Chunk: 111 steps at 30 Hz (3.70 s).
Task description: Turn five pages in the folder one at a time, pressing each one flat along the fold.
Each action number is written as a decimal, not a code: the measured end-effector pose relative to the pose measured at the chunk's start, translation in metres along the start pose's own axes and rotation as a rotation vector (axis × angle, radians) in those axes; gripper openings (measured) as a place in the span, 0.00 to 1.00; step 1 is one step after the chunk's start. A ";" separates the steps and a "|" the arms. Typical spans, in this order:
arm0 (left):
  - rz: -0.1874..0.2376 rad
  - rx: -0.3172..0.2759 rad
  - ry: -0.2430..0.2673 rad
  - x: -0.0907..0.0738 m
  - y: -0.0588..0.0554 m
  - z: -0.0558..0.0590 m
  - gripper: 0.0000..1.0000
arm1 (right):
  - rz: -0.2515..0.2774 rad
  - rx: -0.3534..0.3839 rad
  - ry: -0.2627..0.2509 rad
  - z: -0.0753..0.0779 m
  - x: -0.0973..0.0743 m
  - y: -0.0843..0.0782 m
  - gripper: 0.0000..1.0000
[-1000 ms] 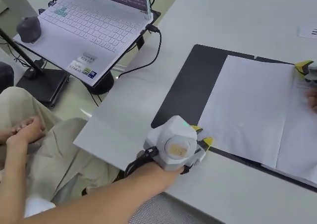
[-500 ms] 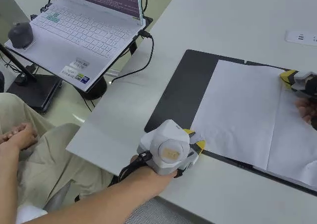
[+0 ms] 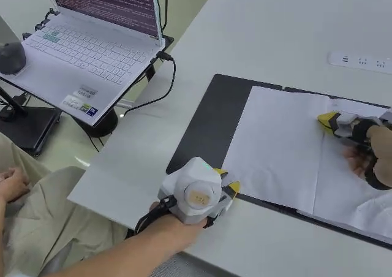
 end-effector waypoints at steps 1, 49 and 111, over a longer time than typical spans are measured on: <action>0.000 -0.001 0.000 0.000 0.000 0.000 0.16 | -0.004 0.003 0.002 0.000 -0.001 -0.002 0.00; -0.003 0.026 0.001 -0.002 0.001 0.002 0.16 | -0.218 0.023 0.013 0.038 -0.096 -0.141 0.00; 0.081 -0.186 0.038 -0.132 0.077 0.009 0.70 | 0.265 -0.777 -0.119 -0.007 -0.307 -0.118 0.64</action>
Point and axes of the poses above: the centre of the closed fingertips' face, and the gripper's own axes: x roughly forward along the fingers, z roughly to its right, y roughly out of its top, the point moved 3 cm from there along -x, roughly backward along the fingers, and after that the axes turned 13 degrees about x, right-handed, at the moved point
